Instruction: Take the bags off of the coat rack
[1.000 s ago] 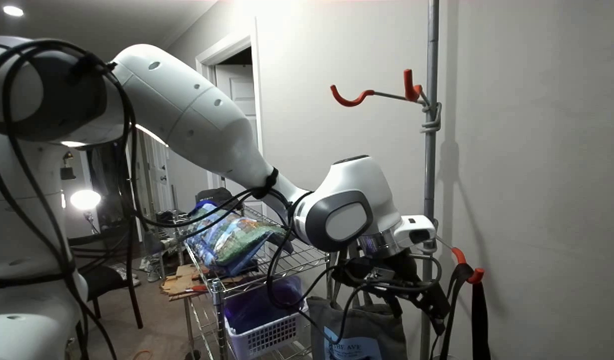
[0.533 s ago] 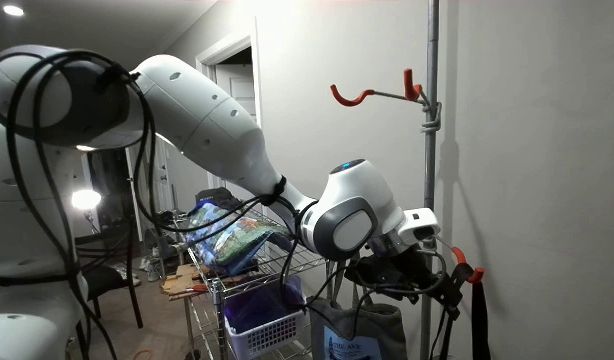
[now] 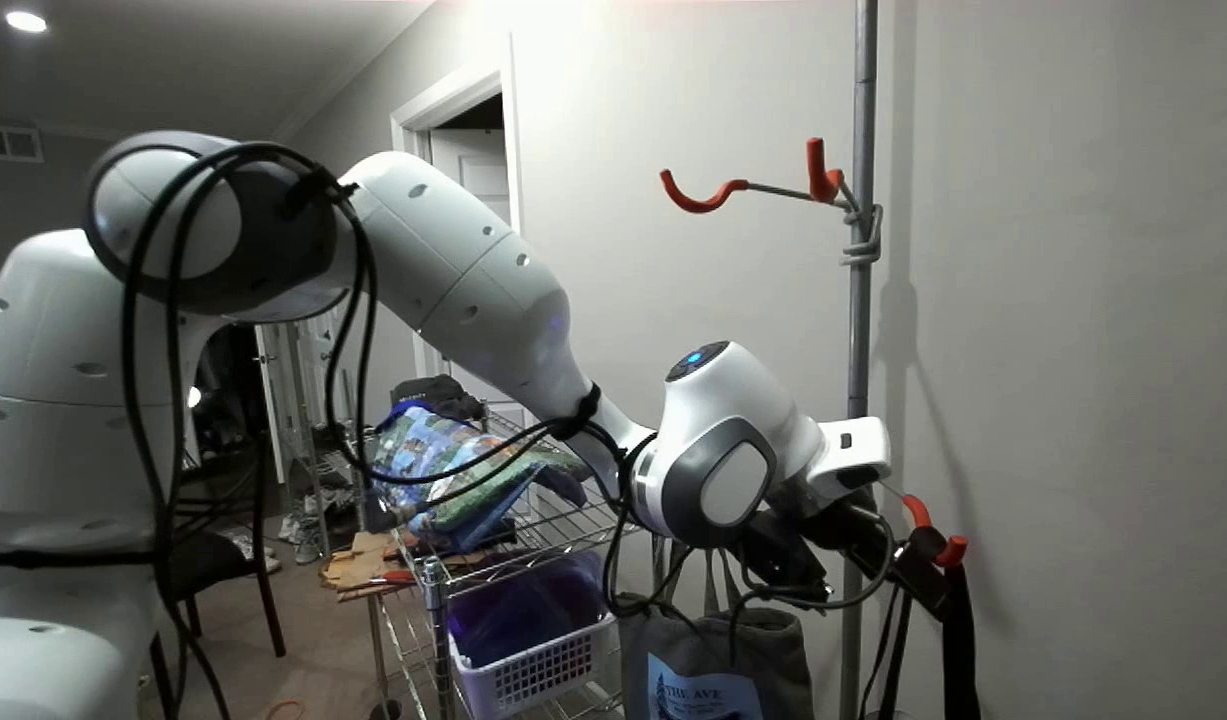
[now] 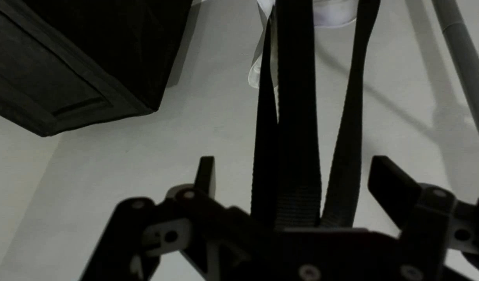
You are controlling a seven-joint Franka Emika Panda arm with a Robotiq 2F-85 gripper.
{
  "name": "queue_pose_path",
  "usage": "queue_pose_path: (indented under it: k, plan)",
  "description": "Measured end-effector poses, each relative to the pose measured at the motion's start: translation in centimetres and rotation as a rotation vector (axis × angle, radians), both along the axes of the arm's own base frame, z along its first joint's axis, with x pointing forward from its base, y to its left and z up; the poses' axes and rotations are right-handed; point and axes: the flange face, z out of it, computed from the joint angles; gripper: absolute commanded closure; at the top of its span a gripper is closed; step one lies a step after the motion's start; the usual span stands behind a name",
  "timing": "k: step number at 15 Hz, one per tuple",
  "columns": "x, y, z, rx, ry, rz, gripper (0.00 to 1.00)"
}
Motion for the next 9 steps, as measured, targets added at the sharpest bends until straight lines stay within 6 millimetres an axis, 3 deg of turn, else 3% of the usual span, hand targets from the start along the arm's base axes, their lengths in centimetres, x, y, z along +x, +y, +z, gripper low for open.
queue_pose_path:
  k: [4,9]
  plan:
    - [1.0,0.1,0.3,0.024,-0.062,-0.081,0.0]
    - [2.0,2.1,0.1,0.09,-0.096,-0.138,0.0]
